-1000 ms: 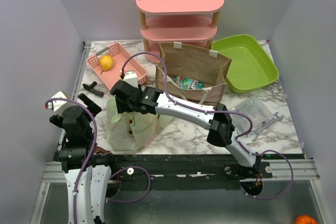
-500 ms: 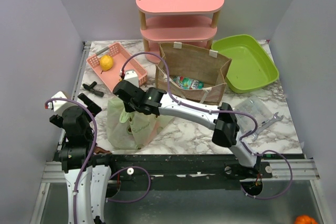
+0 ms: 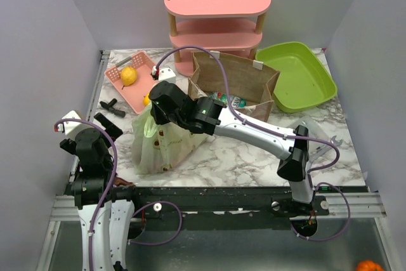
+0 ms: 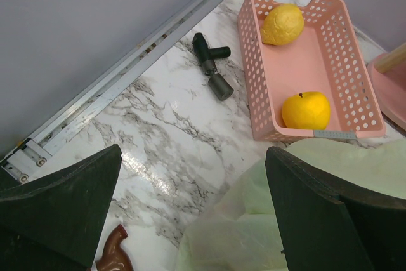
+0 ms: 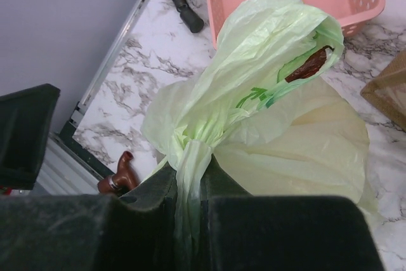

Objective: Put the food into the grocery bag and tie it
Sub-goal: Pick up the grocery bag from the center of the board.

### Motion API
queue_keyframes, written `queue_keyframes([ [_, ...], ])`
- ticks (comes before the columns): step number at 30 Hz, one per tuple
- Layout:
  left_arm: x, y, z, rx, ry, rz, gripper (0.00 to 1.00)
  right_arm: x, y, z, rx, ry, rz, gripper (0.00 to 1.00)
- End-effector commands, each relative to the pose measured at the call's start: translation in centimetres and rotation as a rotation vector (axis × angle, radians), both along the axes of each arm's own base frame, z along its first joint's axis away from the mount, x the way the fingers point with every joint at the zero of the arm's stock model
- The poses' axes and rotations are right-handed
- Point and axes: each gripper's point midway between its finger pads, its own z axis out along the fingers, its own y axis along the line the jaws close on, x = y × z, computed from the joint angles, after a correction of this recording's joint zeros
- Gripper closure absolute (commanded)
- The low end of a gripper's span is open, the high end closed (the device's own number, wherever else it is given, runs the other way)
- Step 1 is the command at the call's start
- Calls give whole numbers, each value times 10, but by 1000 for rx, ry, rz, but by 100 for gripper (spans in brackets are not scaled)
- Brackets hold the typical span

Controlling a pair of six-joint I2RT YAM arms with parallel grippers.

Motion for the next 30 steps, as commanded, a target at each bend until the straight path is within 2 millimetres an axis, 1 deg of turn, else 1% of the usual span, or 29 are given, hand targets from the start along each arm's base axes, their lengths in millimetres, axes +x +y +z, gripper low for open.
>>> queue_keyframes([
  [1, 1, 0, 2, -7, -21, 5, 2, -4, 2, 72, 173, -93, 34, 99],
  [4, 1, 1, 2, -6, -17, 6, 2, -4, 2, 92, 210, -118, 41, 99],
  [7, 1, 1, 2, -6, -17, 5, 1, -3, 1, 117, 260, -153, 39, 99],
  [11, 1, 1, 3, -3, -18, 5, 1, 4, -4, 158, 363, -226, -1, 99],
  [14, 1, 1, 3, -2, -22, 5, 2, 6, -11, 197, 468, -289, -25, 99],
  [17, 1, 1, 3, -1, -22, 4, 1, 9, -23, 238, 572, -367, -56, 99],
  [21, 1, 0, 4, 3, -24, -2, 1, 9, -42, 286, 707, -506, -95, 99],
  [27, 2, -1, 4, 7, -25, -12, 1, 15, -68, 335, 808, -662, -183, 99],
  [30, 3, -2, 3, 7, -22, -19, 1, 17, -86, 358, 869, -722, -252, 99],
])
